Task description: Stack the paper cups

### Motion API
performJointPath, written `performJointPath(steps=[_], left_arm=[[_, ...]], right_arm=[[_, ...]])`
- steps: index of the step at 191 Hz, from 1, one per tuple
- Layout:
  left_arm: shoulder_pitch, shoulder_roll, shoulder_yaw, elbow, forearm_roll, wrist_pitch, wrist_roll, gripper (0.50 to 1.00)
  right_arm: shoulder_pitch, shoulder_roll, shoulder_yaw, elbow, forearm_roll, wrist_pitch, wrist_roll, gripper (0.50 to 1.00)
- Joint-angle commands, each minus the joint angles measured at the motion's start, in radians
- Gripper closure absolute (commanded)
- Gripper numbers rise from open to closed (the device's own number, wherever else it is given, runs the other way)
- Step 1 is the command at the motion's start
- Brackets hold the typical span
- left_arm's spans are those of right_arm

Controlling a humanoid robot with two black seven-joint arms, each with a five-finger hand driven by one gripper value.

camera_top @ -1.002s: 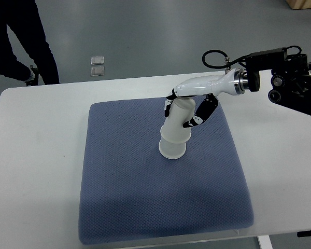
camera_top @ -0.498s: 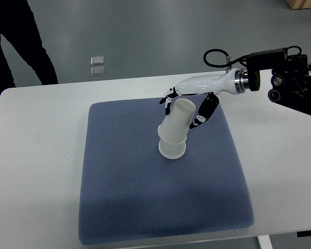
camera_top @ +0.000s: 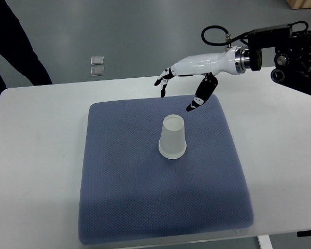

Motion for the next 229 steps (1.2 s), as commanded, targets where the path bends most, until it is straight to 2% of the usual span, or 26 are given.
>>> performJointPath(steps=[1,23,38,51,66,81,98,140,181,209,229], left_arm=[[0.0,0.0,0.0,0.0,0.0,0.0,0.0,0.5],[0.0,0.0,0.0,0.0,0.0,0.0,0.0,0.5],[0.0,0.0,0.0,0.0,0.0,0.0,0.0,0.5],[0.0,0.0,0.0,0.0,0.0,0.0,0.0,0.5],[0.0,0.0,0.0,0.0,0.0,0.0,0.0,0.5],[0.0,0.0,0.0,0.0,0.0,0.0,0.0,0.5],[0.0,0.0,0.0,0.0,0.0,0.0,0.0,0.5],[0.0,0.0,0.0,0.0,0.0,0.0,0.0,0.5],[0.0,0.0,0.0,0.0,0.0,0.0,0.0,0.5],[0.0,0.0,0.0,0.0,0.0,0.0,0.0,0.5],[0.0,0.0,0.0,0.0,0.0,0.0,0.0,0.5]], right_arm=[[0.005,-0.001,0.046,-0.025,0.01,0.003,0.0,0.589],[-0.005,0.02,0.116,-0.105,0.033,-0.002,0.0,0.589],[-0.027,0.045,0.164,-0.172,0.142,-0.009,-0.002,0.589],[-0.05,0.083,0.182,-0.231,0.3,-0.014,-0.014,0.589],[-0.057,0.108,0.184,-0.304,0.504,-0.023,-0.057,0.589],[-0.07,0.12,0.184,-0.359,0.707,-0.054,-0.074,0.589],[-0.105,0.152,0.184,-0.396,0.947,-0.124,-0.074,0.589],[-0.182,0.224,0.184,-0.442,1.323,-0.318,-0.072,0.589],[-0.245,0.258,0.225,-0.459,1.682,-0.411,-0.072,0.589],[-0.288,0.26,0.24,-0.458,1.784,-0.404,-0.068,0.587],[-0.337,0.269,0.253,-0.458,1.765,-0.345,-0.054,0.587]])
